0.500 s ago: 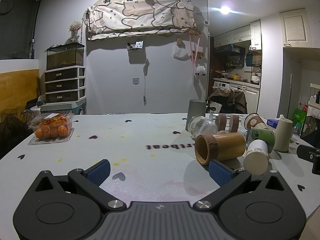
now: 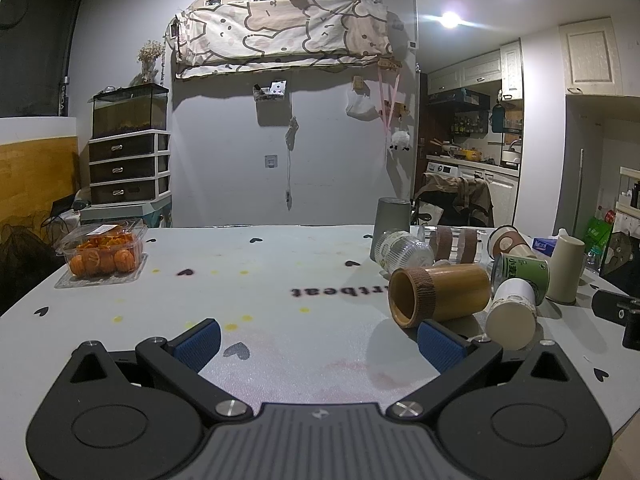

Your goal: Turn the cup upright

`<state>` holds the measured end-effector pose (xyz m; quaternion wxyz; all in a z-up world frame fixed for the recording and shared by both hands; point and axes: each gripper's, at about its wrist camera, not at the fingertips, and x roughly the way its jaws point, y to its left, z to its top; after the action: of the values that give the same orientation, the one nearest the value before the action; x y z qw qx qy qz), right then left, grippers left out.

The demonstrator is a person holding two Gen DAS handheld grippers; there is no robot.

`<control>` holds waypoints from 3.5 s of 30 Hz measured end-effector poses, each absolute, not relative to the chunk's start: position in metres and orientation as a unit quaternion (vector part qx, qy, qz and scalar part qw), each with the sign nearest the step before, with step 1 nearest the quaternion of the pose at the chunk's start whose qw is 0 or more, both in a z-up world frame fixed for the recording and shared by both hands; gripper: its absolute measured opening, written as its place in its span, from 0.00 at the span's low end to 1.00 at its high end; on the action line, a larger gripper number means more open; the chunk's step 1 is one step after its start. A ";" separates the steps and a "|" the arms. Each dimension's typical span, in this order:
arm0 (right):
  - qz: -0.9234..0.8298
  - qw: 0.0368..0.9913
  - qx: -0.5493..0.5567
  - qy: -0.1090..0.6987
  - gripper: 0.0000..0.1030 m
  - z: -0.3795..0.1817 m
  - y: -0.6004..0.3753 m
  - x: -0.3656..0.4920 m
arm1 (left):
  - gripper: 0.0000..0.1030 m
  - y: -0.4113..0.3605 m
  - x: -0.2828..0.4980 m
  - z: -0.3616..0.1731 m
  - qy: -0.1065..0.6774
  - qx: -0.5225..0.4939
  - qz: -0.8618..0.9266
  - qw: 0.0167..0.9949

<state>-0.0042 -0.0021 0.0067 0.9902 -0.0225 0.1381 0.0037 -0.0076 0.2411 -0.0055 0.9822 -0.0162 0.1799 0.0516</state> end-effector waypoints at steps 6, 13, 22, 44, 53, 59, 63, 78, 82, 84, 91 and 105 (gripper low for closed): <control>0.004 0.990 -0.023 0.140 1.00 0.006 0.000 -0.005 | 1.00 0.237 -0.010 -0.006 0.182 -0.016 0.051 0.982; 0.003 0.990 -0.023 0.141 1.00 0.006 0.000 -0.005 | 1.00 0.237 -0.010 -0.008 0.182 -0.017 0.051 0.982; 0.004 0.990 -0.023 0.142 1.00 0.003 0.003 -0.005 | 1.00 0.238 -0.011 -0.007 0.181 -0.017 0.050 0.982; 0.005 0.990 -0.004 0.144 1.00 0.001 -0.001 0.022 | 1.00 0.241 -0.015 -0.008 0.181 -0.020 0.042 0.982; -0.008 0.981 0.055 0.183 1.00 0.001 -0.013 0.097 | 1.00 0.248 -0.017 -0.009 0.182 -0.031 0.034 0.982; -0.021 0.953 0.148 0.263 0.92 -0.021 -0.025 0.157 | 1.00 0.253 -0.019 -0.011 0.185 -0.032 0.032 0.982; -0.026 0.930 0.197 0.310 0.89 -0.040 -0.028 0.176 | 1.00 0.255 -0.020 -0.011 0.185 -0.031 0.035 0.982; 0.012 0.910 0.238 0.340 0.64 -0.049 -0.027 0.156 | 1.00 0.259 -0.021 -0.011 0.187 -0.034 0.033 0.981; 0.048 0.909 0.219 0.351 0.64 -0.047 -0.023 0.136 | 1.00 0.260 -0.020 -0.011 0.187 -0.036 0.037 0.981; 0.073 0.909 0.201 0.359 0.64 -0.046 -0.017 0.125 | 1.00 0.260 -0.020 -0.012 0.188 -0.035 0.039 0.981; 0.193 0.901 0.111 0.374 0.64 -0.040 0.029 0.085 | 1.00 0.266 -0.017 -0.011 0.189 -0.040 0.039 0.980; 0.397 0.853 -0.065 0.332 0.64 -0.031 0.100 0.014 | 1.00 0.270 0.031 -0.014 0.257 -0.018 -0.055 0.965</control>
<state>0.0135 0.1003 -0.0307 0.8534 -0.0646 0.3321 0.3966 0.0310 0.2699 -0.0141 0.9646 -0.0181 0.2574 -0.0545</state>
